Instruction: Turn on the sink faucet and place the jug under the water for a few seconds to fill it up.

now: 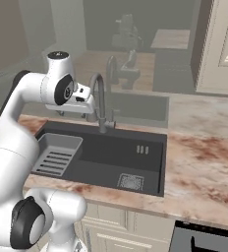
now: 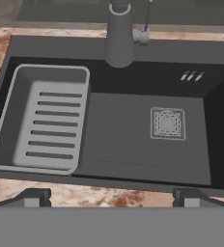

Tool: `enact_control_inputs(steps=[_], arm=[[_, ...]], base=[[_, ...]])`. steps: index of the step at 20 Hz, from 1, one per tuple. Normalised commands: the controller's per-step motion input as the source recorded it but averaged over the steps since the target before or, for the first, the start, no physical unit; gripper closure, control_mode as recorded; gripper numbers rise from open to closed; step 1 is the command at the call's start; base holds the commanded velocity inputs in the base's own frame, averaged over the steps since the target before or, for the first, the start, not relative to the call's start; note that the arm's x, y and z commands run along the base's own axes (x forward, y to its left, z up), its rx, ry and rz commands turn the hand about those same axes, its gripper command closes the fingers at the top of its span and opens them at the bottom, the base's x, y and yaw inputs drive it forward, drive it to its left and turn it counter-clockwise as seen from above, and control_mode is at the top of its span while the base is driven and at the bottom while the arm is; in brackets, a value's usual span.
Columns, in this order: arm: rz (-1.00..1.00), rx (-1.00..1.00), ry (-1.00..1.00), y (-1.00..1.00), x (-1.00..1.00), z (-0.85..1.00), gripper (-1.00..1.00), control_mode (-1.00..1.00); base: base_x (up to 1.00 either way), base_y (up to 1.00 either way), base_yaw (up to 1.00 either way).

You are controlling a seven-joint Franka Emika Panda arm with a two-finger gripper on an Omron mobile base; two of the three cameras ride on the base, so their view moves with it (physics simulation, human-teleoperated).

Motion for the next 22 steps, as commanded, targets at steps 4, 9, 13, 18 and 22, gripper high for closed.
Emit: enact_control_inputs(steps=[4, 9, 13, 18, 22], arm=[[0.0, 0.0, 0.0, 0.0, 0.0, 0.0, -1.0, 1.0], [0.0, 0.0, -0.02, -0.17, 0.0, -0.2, -1.0, -1.0], [0.07, 0.09, -0.17, -0.83, 0.04, -0.58, -1.0, -1.0], [0.27, 0.16, -0.29, -0.8, 0.5, -0.65, -1.0, -1.0], [0.29, 0.01, -0.07, -0.4, 0.73, -0.54, -1.0, -1.0]], base=[[0.0, 0.0, 0.0], [0.0, 0.0, 0.0], [0.0, 0.0, 0.0], [0.0, 0.0, 0.0], [0.0, 0.0, 0.0]])
